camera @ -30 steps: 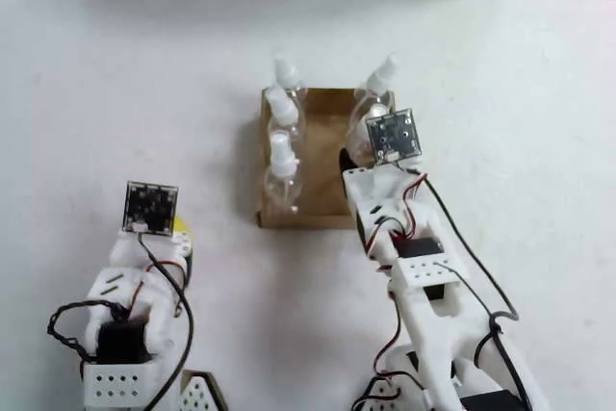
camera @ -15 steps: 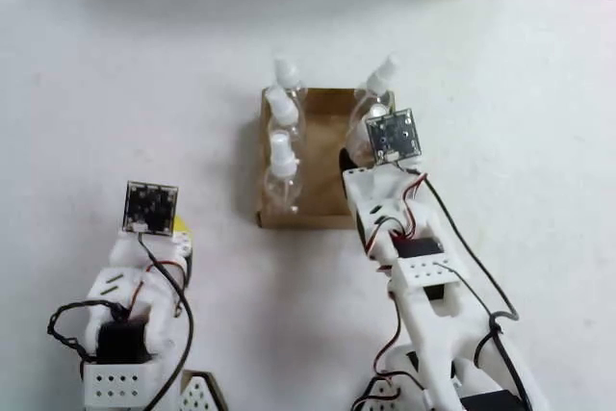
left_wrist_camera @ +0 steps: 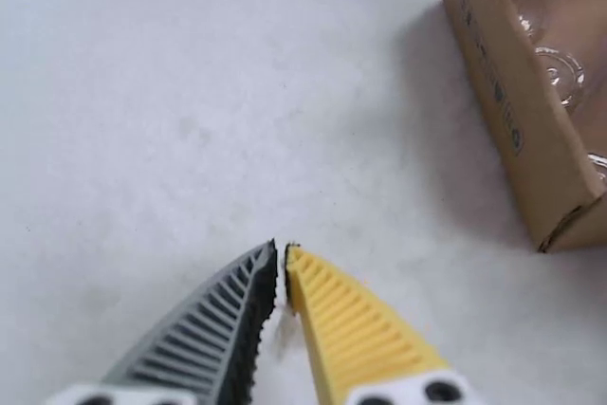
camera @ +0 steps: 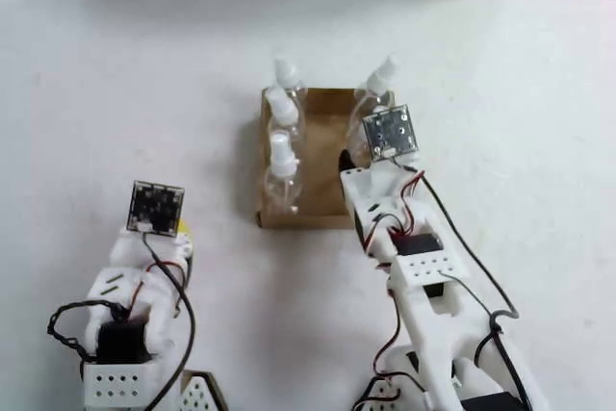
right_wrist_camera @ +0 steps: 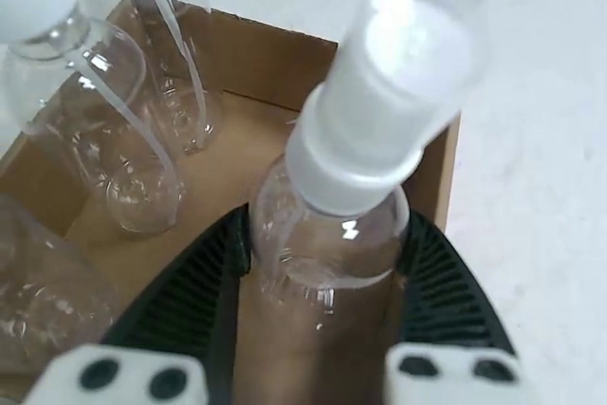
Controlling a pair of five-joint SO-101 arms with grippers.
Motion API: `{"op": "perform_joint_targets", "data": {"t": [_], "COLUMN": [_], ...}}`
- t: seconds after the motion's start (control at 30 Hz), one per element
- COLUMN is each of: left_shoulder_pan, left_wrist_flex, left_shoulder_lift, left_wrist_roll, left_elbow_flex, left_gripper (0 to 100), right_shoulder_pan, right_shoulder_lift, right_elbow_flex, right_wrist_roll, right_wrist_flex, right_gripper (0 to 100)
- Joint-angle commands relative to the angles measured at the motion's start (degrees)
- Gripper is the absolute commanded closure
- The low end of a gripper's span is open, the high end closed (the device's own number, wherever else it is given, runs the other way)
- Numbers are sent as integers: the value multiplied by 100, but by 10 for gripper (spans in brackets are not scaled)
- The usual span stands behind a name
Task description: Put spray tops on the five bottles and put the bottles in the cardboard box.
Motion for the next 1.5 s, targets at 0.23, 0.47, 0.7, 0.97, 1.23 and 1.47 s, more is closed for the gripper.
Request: {"op": "perform_joint_targets", "data": {"t": [0.23, 0.47, 0.7, 0.97, 1.23, 1.47], "left_shoulder_pan": [-48, -48, -48, -48, -48, -75], "left_wrist_flex": [-9, -9, 0, 0, -9, -18], "left_shoulder_lift": [-84, -84, -84, -84, -84, -84], "left_wrist_roll": [-141, -141, -149, -149, -149, -149], "left_elbow_flex": [0, 0, 0, 0, 0, 0], "left_gripper": [973, 973, 973, 973, 973, 973], "right_shoulder_pan": [-31, -31, -31, -40, -382, -356], "right_shoulder_lift": [75, 48, 84, 84, 31, -22], "right_elbow_flex": [-220, -308, -308, -308, -273, -281], "right_wrist_roll": [70, 53, 62, 26, 26, 70], "right_wrist_flex": [189, 453, 453, 418, 453, 479], "right_gripper": [885, 864, 687, 667, 666, 666]}}
